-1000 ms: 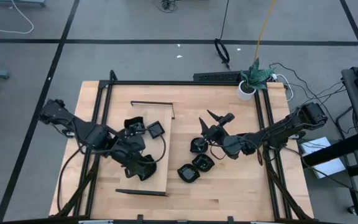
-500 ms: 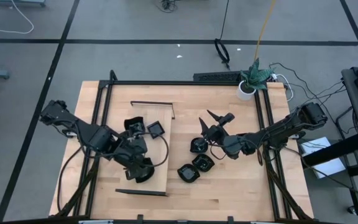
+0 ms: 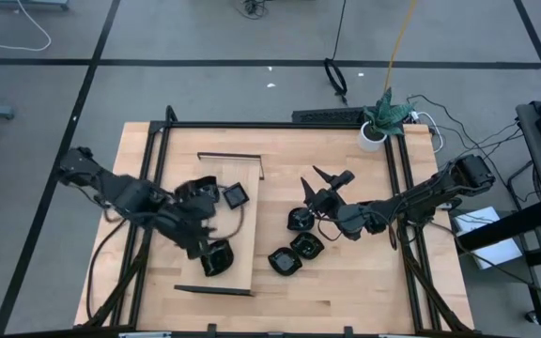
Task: Pick & Place Mini shaped plates
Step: Stack the leaf shaped plate on top of the leaf shaped plate on the shelf
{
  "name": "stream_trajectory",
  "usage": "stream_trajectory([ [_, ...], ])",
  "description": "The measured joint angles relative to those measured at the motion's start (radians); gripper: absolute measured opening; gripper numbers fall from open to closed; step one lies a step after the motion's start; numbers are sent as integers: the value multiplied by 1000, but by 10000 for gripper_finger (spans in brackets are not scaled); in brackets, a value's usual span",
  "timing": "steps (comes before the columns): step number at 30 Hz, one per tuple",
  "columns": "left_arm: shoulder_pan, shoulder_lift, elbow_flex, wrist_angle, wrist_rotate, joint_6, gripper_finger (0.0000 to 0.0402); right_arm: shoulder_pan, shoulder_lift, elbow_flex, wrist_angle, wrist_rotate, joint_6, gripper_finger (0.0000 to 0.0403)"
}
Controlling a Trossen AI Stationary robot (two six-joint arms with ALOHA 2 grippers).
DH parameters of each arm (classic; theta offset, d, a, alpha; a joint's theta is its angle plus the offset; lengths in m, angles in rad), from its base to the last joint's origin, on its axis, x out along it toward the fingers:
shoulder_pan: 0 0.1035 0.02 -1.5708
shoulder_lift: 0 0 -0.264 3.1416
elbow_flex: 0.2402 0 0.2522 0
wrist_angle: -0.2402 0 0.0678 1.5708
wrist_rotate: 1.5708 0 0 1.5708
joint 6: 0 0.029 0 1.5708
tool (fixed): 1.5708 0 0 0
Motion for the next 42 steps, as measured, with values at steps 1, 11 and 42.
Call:
stream_trajectory([
  [1,-6,-22,0,-4,-43,6,206,2,0,0,0,0,0,210],
  [11,-101,-337,-346,178,-526,-36,224,82,0,26,-189,-167,125,214],
  [42,-70,-670,-1036,1260,-365,666,175,-297,197,53,-850,-1048,495,199],
])
